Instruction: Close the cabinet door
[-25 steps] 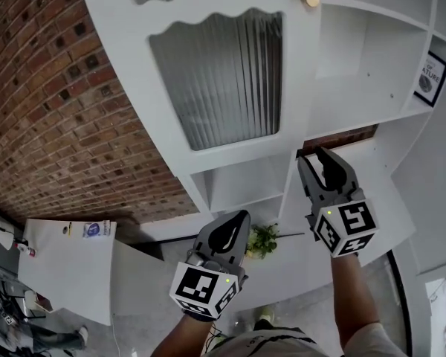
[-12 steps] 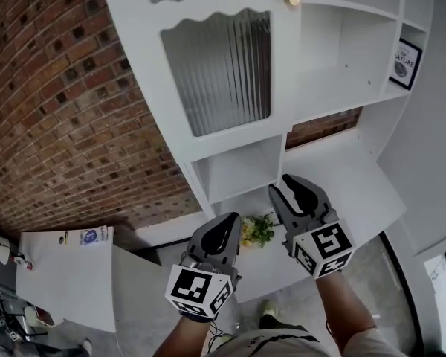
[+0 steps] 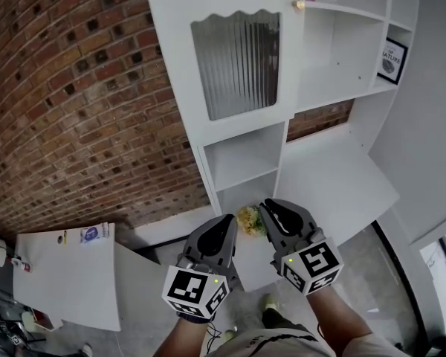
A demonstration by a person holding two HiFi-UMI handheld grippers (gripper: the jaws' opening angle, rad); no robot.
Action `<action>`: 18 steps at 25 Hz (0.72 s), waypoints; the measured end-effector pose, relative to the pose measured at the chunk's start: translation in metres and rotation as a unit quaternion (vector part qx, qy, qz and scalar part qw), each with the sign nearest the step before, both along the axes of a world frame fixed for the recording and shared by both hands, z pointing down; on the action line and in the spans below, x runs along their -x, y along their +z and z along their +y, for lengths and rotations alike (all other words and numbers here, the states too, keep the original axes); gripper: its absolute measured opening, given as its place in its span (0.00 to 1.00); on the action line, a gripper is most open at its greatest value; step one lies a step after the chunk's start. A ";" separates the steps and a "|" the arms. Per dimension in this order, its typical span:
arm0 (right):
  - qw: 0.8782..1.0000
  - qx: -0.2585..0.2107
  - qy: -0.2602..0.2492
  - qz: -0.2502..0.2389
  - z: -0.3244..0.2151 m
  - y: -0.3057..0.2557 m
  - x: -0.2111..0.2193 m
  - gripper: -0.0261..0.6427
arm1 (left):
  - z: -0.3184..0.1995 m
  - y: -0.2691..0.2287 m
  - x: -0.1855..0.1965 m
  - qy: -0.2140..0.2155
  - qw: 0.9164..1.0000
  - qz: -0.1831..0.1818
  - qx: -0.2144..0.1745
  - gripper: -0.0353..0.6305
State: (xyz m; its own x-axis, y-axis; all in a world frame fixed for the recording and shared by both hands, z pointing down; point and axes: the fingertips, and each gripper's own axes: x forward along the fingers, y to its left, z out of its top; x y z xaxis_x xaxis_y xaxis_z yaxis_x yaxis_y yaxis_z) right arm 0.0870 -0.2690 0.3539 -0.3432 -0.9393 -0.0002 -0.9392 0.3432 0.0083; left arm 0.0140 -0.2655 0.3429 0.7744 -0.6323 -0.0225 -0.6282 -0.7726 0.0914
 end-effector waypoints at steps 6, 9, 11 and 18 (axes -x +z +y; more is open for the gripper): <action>1.000 0.004 -0.006 -0.003 0.028 0.005 0.038 0.09 | 0.026 0.005 0.030 0.006 1.000 0.000 0.004 0.07; 1.000 0.003 -0.008 0.002 0.041 0.006 0.053 0.07 | 0.037 0.007 0.044 0.005 1.000 -0.001 0.005 0.07; 1.000 0.003 -0.010 0.003 0.048 0.006 0.062 0.07 | 0.044 0.007 0.052 0.004 1.000 -0.002 0.006 0.07; 1.000 -0.004 -0.019 0.007 0.067 0.000 0.087 0.07 | 0.065 0.001 0.074 0.000 1.000 0.001 -0.003 0.07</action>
